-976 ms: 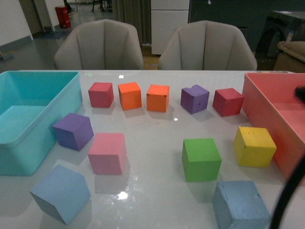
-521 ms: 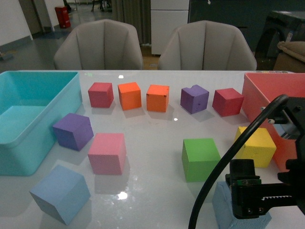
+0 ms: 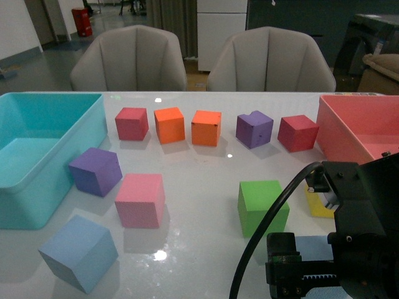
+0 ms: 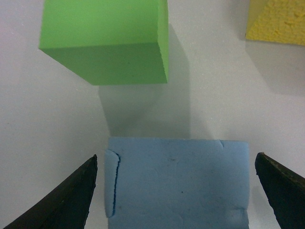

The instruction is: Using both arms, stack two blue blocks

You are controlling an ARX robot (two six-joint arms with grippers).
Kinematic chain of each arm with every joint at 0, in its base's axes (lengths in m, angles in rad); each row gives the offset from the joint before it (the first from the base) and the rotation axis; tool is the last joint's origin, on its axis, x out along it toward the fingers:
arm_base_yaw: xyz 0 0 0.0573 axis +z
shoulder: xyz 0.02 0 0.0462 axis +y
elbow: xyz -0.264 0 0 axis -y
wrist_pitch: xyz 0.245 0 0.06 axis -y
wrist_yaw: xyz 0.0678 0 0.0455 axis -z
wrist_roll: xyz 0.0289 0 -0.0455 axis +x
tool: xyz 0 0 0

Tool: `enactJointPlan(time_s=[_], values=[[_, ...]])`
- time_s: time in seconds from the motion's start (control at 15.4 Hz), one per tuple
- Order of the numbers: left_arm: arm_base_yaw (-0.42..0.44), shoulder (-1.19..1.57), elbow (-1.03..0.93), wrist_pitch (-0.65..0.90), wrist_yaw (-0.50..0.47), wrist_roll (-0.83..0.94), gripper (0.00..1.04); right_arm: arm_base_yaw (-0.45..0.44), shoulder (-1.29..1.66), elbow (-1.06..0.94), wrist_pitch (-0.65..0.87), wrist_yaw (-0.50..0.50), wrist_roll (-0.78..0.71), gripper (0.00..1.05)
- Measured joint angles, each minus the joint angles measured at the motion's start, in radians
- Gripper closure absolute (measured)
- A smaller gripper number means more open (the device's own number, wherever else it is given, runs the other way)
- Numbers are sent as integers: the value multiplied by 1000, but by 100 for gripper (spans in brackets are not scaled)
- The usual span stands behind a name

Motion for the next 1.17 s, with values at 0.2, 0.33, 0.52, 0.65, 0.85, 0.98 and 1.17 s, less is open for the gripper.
enactJointPlan(time_s=[0.2, 0.33, 0.52, 0.65, 0.85, 0.98, 1.17], values=[[0, 0, 0, 0, 0, 0, 7, 6, 67, -5, 55, 1, 0, 6], [0, 0, 0, 0, 0, 0, 7, 7, 85, -17, 69, 0, 0, 6], [0, 0, 0, 0, 0, 0, 7, 6, 72, -35, 70, 3, 0, 30], [0, 0, 0, 0, 0, 0, 7, -2, -22, -63, 35, 5, 0, 53], [0, 0, 0, 0, 0, 0, 7, -2, -259, -3, -119, -3, -8, 60], [0, 0, 0, 0, 0, 0, 7, -1, -200, 224, -203, 11, -39, 60], [0, 0, 0, 0, 0, 0, 7, 21, 45, 517, -270, 3, -58, 61]])
